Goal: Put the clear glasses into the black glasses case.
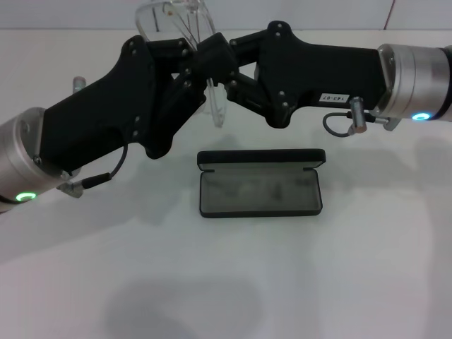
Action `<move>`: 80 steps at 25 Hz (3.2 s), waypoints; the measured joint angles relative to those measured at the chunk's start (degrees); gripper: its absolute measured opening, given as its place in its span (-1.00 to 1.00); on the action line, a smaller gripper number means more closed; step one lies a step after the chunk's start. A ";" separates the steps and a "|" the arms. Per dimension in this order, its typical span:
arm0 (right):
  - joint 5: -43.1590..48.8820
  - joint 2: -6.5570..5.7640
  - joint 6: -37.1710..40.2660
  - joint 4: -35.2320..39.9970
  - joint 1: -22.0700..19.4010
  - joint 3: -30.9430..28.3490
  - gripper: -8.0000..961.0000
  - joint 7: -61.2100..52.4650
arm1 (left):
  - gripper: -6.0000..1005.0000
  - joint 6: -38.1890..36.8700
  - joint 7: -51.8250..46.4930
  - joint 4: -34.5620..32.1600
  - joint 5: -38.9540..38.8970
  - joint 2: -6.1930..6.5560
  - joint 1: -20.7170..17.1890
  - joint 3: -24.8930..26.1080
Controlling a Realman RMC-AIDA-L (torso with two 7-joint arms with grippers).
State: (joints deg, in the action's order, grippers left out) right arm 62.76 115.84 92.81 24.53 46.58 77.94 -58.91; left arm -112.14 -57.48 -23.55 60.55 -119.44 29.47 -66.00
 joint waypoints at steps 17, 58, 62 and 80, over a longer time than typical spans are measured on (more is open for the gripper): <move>-1.21 0.00 -0.09 -0.01 -1.08 -0.91 -0.85 0.63 | -0.90 0.18 0.18 0.71 0.09 -0.07 -0.03 0.00; -1.61 0.00 0.83 -0.01 -1.75 -2.09 -0.85 0.90 | -0.90 3.04 0.25 1.34 -1.56 -0.18 -0.12 0.00; -1.59 -0.01 0.78 -0.01 -1.75 -2.10 -0.84 0.98 | -0.90 3.07 0.27 2.02 -2.50 -0.17 -0.18 -0.01; -2.24 0.07 0.80 -0.04 -2.26 -2.55 -0.83 1.34 | -0.90 2.96 0.21 2.28 -2.53 -0.08 -0.21 -0.21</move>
State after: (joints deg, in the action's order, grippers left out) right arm 60.52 115.92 93.61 24.49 44.32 75.39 -57.56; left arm -109.18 -57.27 -21.27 58.01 -119.52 29.26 -66.21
